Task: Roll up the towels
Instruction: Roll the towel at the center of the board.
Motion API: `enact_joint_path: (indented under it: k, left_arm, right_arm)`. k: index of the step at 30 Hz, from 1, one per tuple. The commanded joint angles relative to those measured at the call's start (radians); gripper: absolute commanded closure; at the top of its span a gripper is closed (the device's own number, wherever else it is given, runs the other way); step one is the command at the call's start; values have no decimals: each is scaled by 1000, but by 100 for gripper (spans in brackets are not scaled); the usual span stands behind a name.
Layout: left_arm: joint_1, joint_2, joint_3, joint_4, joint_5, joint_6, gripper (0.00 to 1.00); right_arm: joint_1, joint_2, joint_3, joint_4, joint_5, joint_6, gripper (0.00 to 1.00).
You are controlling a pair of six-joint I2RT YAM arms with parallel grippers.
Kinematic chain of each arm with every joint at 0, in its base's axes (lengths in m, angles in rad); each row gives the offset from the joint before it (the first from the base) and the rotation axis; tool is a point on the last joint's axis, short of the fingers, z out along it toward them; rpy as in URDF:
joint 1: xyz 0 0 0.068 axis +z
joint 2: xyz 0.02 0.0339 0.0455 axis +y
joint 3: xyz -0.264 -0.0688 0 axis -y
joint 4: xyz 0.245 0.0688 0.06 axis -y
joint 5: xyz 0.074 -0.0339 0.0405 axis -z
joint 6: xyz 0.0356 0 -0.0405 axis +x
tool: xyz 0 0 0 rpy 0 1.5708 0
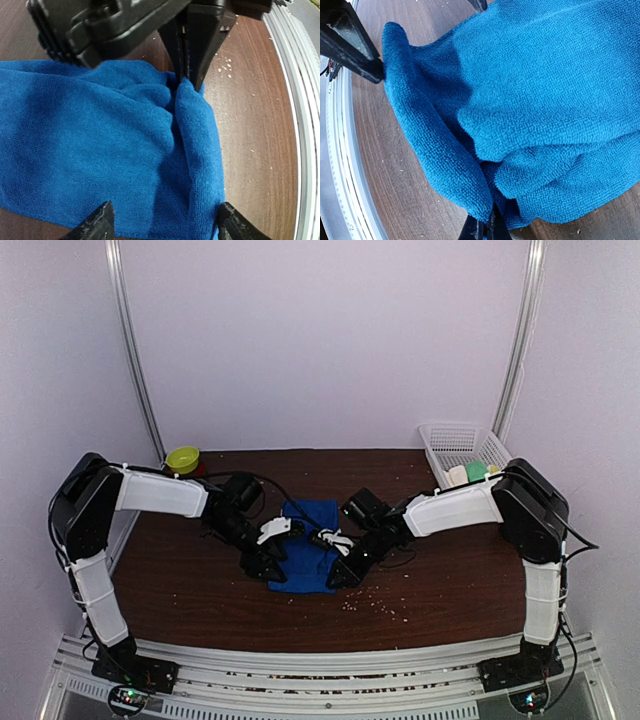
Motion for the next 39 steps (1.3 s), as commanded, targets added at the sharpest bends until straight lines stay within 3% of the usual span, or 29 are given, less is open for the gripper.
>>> enact_joint_path:
  k: [1,6,9,19,27,31,36,39]
  left_arm:
    - [-9,18,23,77,-67,-63,34]
    - [-9,49,20,103,-113,-95,56]
    - [-8,61,10,105,-138,-97,63]
    - [-8,96,-19,135,-249,-125,68]
    - [-8,103,-25,136,-241,-124,68]
    - [-9,105,-22,135,-236,-125,68]
    - [-8,111,-18,131,-226,-125,68]
    - [-8,112,-20,130,-222,-123,68]
  right_arm:
    - [-12,31,-20,-15,55,8,100]
    - [-12,29,-18,-18,59,8,100]
    - [-13,20,-21,-17,61,8,100]
    - [-12,-90,-61,10,144,1,80]
    - [-12,-282,-223,114,229,-94,66]
    - [10,-363,-304,220,178,-143,73]
    - [47,-358,-351,419,115,-140,100]
    - [53,-271,-303,478,57,-64,100]
